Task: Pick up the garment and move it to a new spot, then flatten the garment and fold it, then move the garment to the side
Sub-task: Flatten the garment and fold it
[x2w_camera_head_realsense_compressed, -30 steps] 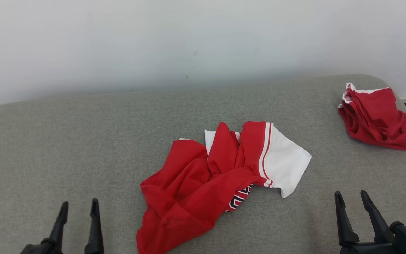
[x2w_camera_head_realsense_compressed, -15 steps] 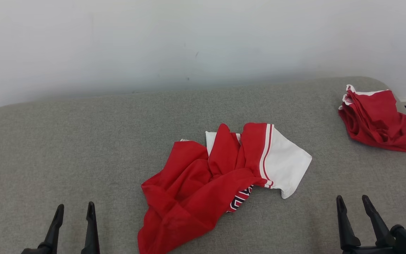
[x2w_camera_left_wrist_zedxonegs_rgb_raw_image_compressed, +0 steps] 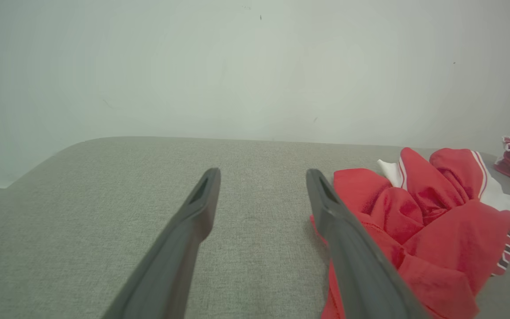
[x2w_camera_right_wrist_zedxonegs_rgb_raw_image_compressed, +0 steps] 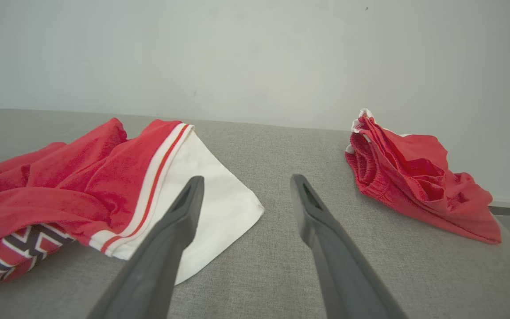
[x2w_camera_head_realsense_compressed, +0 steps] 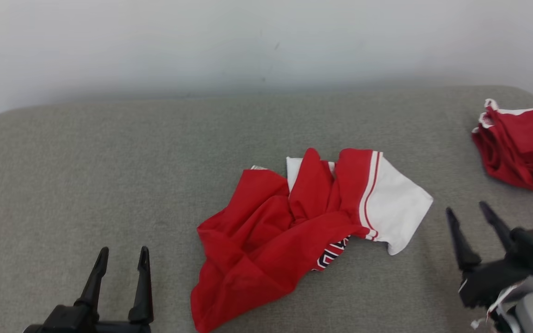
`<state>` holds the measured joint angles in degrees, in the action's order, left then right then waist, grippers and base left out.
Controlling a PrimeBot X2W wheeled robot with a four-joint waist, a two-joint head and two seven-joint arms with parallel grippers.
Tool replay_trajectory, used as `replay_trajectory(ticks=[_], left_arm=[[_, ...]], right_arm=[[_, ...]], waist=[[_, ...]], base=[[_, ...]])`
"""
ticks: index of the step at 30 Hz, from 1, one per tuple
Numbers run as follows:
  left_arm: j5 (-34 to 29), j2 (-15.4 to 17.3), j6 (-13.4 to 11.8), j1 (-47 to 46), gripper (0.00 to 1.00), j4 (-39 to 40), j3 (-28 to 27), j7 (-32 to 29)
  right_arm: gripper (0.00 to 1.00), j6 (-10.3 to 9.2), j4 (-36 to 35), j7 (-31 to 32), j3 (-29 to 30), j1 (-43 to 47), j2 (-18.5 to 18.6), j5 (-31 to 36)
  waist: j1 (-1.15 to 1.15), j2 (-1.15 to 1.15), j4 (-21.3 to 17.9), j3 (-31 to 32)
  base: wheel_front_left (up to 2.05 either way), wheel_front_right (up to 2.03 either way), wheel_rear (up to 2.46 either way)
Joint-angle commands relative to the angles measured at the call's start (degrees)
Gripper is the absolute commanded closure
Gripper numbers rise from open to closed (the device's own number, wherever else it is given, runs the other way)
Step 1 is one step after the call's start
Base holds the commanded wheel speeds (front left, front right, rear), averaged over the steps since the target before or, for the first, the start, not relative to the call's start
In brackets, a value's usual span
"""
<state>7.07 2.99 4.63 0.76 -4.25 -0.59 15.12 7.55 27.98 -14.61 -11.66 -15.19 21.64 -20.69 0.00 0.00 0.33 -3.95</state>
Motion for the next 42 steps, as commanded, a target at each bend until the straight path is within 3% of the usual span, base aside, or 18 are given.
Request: replay_trajectory(ticks=[1, 9, 20, 21, 22, 23, 32, 35, 42], left_arm=[[0.25, -0.03, 0.22, -1.50, 0.00, -0.12, 0.52, 0.02], [2.05, -0.08, -1.12, -4.52, 0.00, -0.08, 3.69, 0.02], [3.19, -0.08, -1.97, -6.28, 0.00, -0.22, 5.62, 0.02], [3.17, -0.09, -1.99, -6.42, 0.00, -0.26, 5.74, 0.02], [3.12, -0.09, -2.01, -6.50, 0.00, -0.30, 5.78, 0.02], [3.06, -0.09, -2.04, -6.48, 0.00, -0.35, 5.79, 0.02], [3.66, -0.08, -2.04, -4.20, 0.00, -0.89, 4.67, 0.02], [4.38, -0.08, -2.27, -2.99, 0.00, -0.98, 4.38, 0.02], [4.78, -0.08, -2.29, -1.06, 0.00, -0.93, 3.65, 0.02]], right_arm=[[0.00, -0.14, 1.94, 0.00, -0.57, -2.47, 1.30, -0.72], [0.00, -0.14, 15.75, 0.11, -4.83, -12.99, 5.33, -3.66], [0.00, -0.14, 27.57, 0.29, -11.35, -18.70, 6.28, -8.81], [0.24, -0.14, 28.36, 0.79, -11.92, -18.99, 5.96, -9.66], [0.75, -0.14, 29.07, 1.19, -12.51, -19.25, 5.66, -10.43], [1.00, -0.14, 29.71, 1.34, -13.09, -19.55, 5.58, -10.85], [1.00, -0.15, 27.73, -0.56, -14.02, -16.94, 6.01, -16.27], [1.00, -0.15, 21.96, -0.63, -10.76, -12.96, 7.00, -17.69], [1.00, -0.14, 7.62, -0.63, -2.25, 0.69, 5.17, -21.22]], waist=[[0.00, 0.00, 3.16, -3.23], [0.00, 0.00, 8.11, -7.81], [0.00, 0.00, 10.41, -9.68], [0.00, 0.00, 10.46, -9.78], [0.00, 0.00, 10.45, -9.84], [0.00, 0.00, 10.40, -9.85], [0.00, 0.00, 6.69, -5.99], [0.00, 0.00, 4.62, -4.33], [0.00, 0.00, -0.04, -2.39]], base=[[0.00, 0.00, 0.00], [0.00, 0.00, 0.00], [0.00, 0.00, 0.00], [0.00, 0.00, 0.00], [0.00, 0.00, 0.00], [0.00, 0.00, 0.00], [0.00, 0.00, 0.00], [0.00, 0.00, 0.00], [0.00, 0.00, 0.00]])
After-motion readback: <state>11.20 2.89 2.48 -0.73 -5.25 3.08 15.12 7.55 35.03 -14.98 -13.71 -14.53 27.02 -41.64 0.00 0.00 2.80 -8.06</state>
